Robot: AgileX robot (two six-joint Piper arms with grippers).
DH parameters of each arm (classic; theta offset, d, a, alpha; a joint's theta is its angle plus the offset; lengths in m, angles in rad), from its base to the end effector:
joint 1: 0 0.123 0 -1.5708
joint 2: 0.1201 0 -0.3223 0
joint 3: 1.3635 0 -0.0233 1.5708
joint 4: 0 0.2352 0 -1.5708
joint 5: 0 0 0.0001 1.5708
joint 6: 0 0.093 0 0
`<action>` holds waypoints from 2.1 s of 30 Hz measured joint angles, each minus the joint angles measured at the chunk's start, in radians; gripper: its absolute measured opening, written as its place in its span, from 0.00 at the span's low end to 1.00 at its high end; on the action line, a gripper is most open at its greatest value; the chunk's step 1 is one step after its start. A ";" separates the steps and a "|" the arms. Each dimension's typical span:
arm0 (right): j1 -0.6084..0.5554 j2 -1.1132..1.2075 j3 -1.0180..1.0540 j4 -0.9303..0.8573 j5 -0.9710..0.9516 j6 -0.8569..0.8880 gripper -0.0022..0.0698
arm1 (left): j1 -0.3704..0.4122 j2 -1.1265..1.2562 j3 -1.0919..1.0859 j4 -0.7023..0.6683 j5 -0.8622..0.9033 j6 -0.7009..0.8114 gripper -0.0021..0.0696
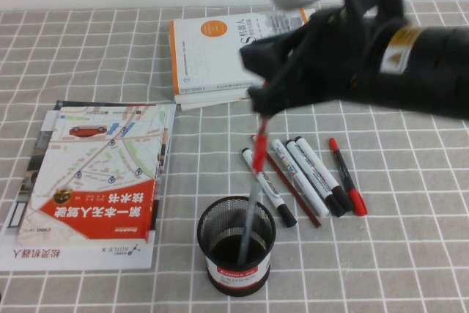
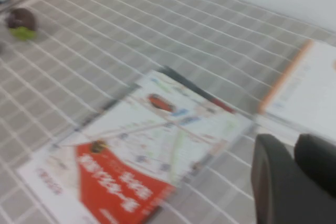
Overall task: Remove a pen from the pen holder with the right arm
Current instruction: 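Take a marker out of the pen holder and lay it on the table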
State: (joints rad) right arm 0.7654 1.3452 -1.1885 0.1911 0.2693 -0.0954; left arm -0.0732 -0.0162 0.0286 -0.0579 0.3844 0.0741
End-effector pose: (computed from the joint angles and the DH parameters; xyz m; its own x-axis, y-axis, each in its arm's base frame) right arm 0.2059 0.2043 0.4199 -0.3001 -0.1653 -0.9395 -0.7025 0.7046 0.1004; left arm 0.0006 -0.0021 0.1689 -0.3013 0.0426 -0.9526 0.0999 0.9949 0.0128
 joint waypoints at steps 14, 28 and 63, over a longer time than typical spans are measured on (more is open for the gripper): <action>-0.273 0.166 -0.269 -0.036 0.560 -0.004 0.06 | 0.000 0.000 0.000 0.000 0.000 0.000 0.02; -0.351 0.529 -0.461 0.064 0.714 -0.048 0.06 | 0.000 0.000 0.000 0.000 0.000 0.000 0.02; -0.492 0.955 -0.807 0.035 0.950 -0.055 0.06 | 0.000 0.000 0.000 0.000 0.000 0.000 0.02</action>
State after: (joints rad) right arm 0.2733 2.3004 -1.9953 0.2266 1.2188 -0.1503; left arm -0.0732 -0.0162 0.0286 -0.0579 0.3844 0.0741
